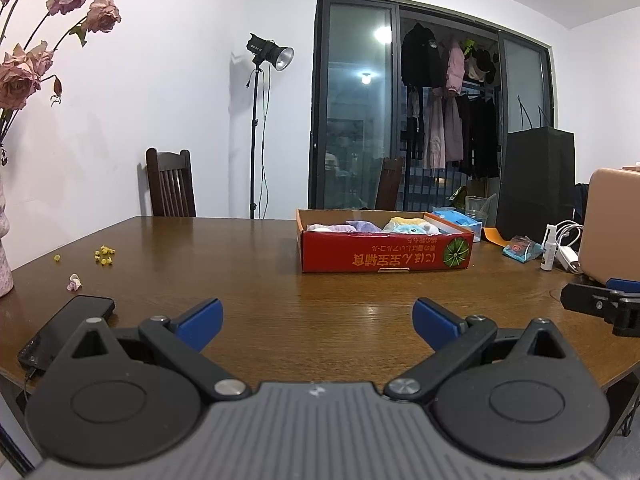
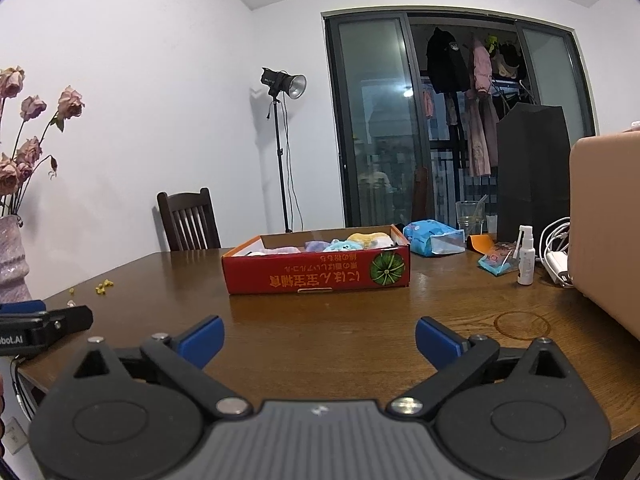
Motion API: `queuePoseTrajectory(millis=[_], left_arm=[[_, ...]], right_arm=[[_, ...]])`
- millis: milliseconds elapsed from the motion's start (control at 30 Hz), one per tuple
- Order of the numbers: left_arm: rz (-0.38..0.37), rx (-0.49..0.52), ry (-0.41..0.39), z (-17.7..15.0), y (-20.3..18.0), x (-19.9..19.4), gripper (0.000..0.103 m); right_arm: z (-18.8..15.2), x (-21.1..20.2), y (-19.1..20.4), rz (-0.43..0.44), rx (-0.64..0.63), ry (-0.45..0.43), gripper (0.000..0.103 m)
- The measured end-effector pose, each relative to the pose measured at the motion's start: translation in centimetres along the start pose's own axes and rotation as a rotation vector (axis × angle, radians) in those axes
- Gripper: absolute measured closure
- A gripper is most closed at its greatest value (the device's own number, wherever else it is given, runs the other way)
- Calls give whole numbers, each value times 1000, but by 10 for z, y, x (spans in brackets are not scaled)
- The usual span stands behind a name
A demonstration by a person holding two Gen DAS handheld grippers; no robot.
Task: Organize soft objects
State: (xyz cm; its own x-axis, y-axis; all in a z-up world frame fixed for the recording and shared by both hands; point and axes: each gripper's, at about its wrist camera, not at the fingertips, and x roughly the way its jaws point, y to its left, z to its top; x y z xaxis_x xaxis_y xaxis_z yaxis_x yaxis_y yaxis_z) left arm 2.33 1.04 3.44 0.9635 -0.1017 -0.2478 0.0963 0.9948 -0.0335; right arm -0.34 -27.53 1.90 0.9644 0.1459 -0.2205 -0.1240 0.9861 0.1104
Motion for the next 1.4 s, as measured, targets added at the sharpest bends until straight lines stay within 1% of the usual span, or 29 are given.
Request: queuePoseTrajectory(millis=[967,1400], left_arm=[[1,1,6,-1,1,1,0],[7,4,-3,-2,1,0,0]], right_arm=[[-3,0,-2,-1,-4,12,0],[-5,-2,2,-2,-38,-5,0]])
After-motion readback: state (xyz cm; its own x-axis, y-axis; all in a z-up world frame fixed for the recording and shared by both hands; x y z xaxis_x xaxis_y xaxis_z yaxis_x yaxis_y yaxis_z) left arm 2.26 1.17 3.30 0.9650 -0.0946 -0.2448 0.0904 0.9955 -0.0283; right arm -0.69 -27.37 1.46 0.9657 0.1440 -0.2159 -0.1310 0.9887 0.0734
